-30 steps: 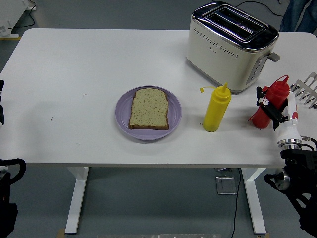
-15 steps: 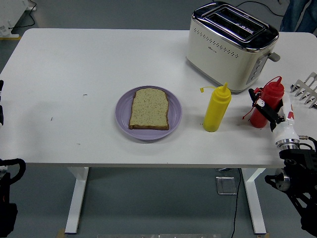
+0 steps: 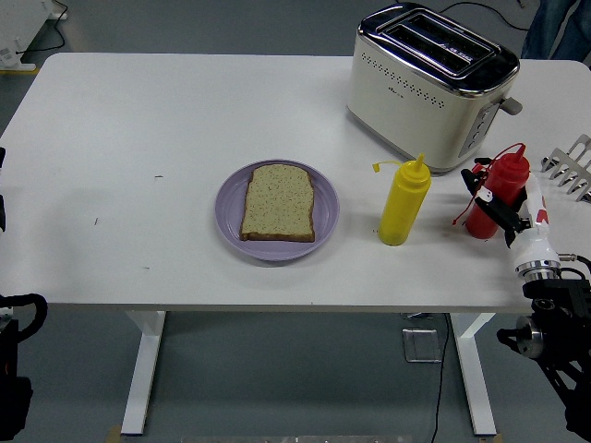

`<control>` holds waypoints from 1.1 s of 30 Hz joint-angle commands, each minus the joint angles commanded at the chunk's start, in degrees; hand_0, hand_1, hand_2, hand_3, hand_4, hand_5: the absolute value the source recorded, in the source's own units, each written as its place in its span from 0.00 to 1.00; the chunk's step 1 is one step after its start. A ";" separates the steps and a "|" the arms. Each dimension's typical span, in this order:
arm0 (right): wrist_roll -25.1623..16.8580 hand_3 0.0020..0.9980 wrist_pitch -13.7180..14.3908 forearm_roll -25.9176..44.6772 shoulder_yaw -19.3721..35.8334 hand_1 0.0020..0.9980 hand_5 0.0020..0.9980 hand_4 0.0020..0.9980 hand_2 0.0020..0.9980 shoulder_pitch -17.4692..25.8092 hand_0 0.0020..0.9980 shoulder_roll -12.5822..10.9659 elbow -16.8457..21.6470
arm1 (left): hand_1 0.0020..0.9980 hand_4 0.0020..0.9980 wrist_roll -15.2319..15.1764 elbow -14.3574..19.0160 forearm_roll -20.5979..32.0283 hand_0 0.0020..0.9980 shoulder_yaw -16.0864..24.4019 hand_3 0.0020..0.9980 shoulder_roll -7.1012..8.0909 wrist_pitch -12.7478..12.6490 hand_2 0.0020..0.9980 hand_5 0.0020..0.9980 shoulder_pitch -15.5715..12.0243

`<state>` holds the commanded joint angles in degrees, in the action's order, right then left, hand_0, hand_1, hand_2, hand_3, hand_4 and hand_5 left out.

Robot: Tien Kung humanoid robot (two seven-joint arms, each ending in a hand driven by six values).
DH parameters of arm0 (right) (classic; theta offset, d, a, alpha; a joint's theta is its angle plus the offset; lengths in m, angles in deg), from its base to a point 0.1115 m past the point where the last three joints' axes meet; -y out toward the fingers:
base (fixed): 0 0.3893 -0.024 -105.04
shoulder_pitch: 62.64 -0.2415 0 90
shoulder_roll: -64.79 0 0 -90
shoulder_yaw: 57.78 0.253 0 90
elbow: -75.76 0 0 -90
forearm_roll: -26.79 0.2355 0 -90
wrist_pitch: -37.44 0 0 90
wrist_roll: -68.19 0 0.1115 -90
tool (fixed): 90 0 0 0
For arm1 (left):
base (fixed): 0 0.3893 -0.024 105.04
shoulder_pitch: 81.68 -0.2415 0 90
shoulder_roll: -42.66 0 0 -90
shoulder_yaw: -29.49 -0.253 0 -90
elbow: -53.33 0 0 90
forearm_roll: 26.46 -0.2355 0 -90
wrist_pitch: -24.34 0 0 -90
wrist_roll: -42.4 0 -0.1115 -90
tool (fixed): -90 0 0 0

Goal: Pick up the cup,pour liquid into bread,place the cup on the desk

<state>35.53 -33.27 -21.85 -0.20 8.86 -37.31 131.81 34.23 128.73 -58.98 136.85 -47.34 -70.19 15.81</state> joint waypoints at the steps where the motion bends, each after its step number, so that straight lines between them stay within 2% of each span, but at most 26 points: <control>1: -0.06 0.71 -0.01 -0.02 0.08 0.54 0.37 0.88 0.53 0.07 0.60 -0.01 0.02 | 0.73 0.57 0.00 0.00 0.00 0.78 0.01 0.69 0.00 0.00 0.73 1.00 0.00; 4: -0.13 0.71 -0.20 -0.19 0.34 0.54 0.37 0.88 0.53 0.28 0.60 -0.10 0.11 | 0.73 0.57 0.00 0.00 -0.01 0.78 0.00 0.69 0.00 0.00 0.73 1.00 0.01; 5: -0.13 0.85 -0.24 -0.22 0.39 0.66 0.36 0.89 0.68 0.32 0.74 -0.12 0.13 | 0.73 0.57 0.01 0.00 -0.01 0.78 0.00 0.69 0.00 0.00 0.73 1.00 0.02; 10: -0.29 0.85 -0.64 -0.33 0.90 0.66 0.36 0.89 0.68 0.67 0.74 -0.25 0.43 | 0.73 0.57 0.01 -0.01 0.01 0.78 0.03 0.69 0.00 -0.02 0.73 1.00 0.04; 11: -0.26 0.94 -0.75 -0.33 1.06 0.77 0.36 0.89 0.83 0.74 0.83 -0.27 0.45 | 0.73 0.57 0.00 0.01 0.01 0.78 0.02 0.69 0.00 -0.02 0.73 1.00 0.07; 16: 0.07 0.94 -1.28 -0.77 1.54 0.77 0.36 0.89 0.83 1.03 0.83 -0.46 0.43 | 0.73 0.57 0.00 0.03 0.02 0.78 0.00 0.69 0.00 -0.03 0.73 1.00 0.11; 17: 0.17 0.96 -1.37 -0.88 1.59 0.83 0.36 0.90 0.91 1.07 0.89 -0.49 0.42 | 0.73 0.57 0.00 0.03 0.02 0.78 0.01 0.69 0.00 -0.03 0.73 1.00 0.11; 33: 0.61 0.97 -1.56 -3.82 3.43 0.85 0.34 0.91 0.93 3.76 0.91 -1.76 2.01 | 0.73 0.57 -0.01 0.05 0.03 0.78 -0.12 0.69 0.00 -0.05 0.73 1.00 -0.05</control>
<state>36.15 -34.84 -25.67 3.23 12.62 -39.06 133.82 34.22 128.78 -58.95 136.73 -47.34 -70.24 15.76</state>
